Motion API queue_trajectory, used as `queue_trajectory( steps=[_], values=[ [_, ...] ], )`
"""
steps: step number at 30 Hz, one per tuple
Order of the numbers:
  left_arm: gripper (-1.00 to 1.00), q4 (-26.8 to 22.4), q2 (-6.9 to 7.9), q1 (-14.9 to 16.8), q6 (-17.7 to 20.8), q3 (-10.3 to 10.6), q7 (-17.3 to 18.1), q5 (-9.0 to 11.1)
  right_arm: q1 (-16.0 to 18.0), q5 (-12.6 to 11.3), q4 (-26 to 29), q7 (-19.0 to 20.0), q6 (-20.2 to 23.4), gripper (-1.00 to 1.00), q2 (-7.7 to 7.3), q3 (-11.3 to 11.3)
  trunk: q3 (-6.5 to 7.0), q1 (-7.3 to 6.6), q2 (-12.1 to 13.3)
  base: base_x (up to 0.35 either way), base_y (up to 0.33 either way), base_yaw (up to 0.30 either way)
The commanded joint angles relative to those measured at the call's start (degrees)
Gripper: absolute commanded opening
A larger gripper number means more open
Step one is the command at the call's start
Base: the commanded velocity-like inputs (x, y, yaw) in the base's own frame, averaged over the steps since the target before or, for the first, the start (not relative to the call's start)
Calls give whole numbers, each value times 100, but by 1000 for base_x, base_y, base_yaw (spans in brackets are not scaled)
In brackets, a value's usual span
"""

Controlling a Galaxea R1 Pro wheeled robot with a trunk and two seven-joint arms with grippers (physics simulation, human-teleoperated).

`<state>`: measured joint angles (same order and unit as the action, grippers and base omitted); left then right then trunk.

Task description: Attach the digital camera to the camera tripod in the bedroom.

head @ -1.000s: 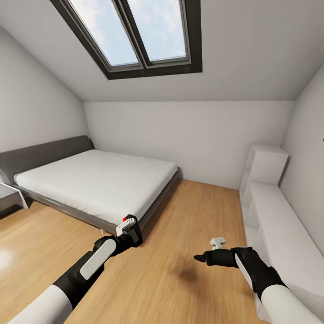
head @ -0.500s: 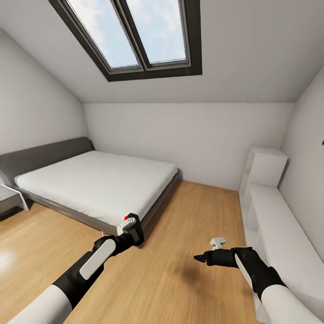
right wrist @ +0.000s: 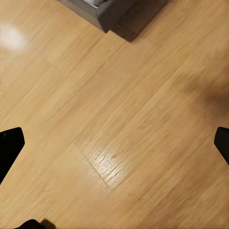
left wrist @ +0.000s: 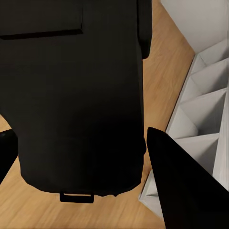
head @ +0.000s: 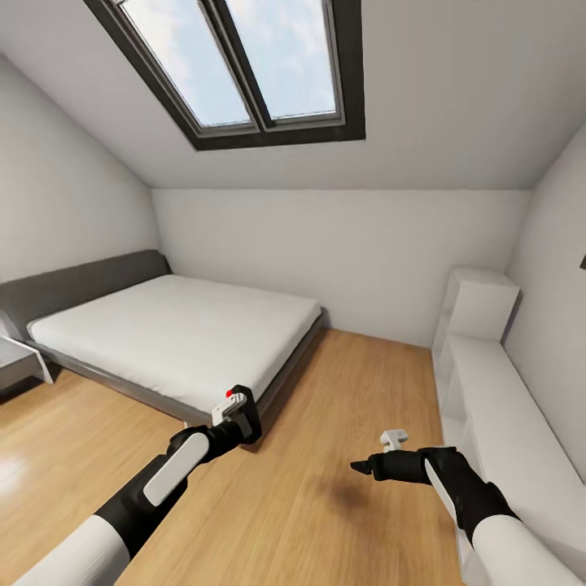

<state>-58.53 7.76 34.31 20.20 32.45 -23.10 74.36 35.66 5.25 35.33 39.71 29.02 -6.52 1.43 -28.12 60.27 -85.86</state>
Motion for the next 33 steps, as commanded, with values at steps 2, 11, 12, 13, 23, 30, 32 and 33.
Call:
queue_trajectory(
  steps=[2,11,12,13,23,30,32,33],
  values=[
    [-100,-16,6,6,1,15,-11,35,3,56,9,43,17,100,2,16,30,-45,78,0,0,0],
    [-100,-41,8,6,1,15,21,35,3,55,9,45,16,100,2,16,191,-242,439,0,0,0],
    [-100,-43,8,6,1,15,22,35,3,55,9,45,16,100,2,16,209,-264,479,0,0,0],
    [-100,-47,7,6,1,15,23,35,3,55,4,45,16,100,2,16,227,-286,519,0,0,0],
    [-100,-102,49,6,1,15,481,52,3,55,-16,45,15,100,2,16,407,-506,920,0,0,0],
    [-100,-29,231,6,4,15,1761,87,3,55,-17,50,11,100,2,16,532,-660,1201,0,0,0],
    [-100,44,316,6,7,15,2273,98,3,58,-17,51,10,100,2,16,568,-704,1281,0,0,0],
    [-100,79,344,6,8,15,2435,101,3,58,-17,51,10,100,2,16,586,-726,1321,0,0,0]
  ],
)
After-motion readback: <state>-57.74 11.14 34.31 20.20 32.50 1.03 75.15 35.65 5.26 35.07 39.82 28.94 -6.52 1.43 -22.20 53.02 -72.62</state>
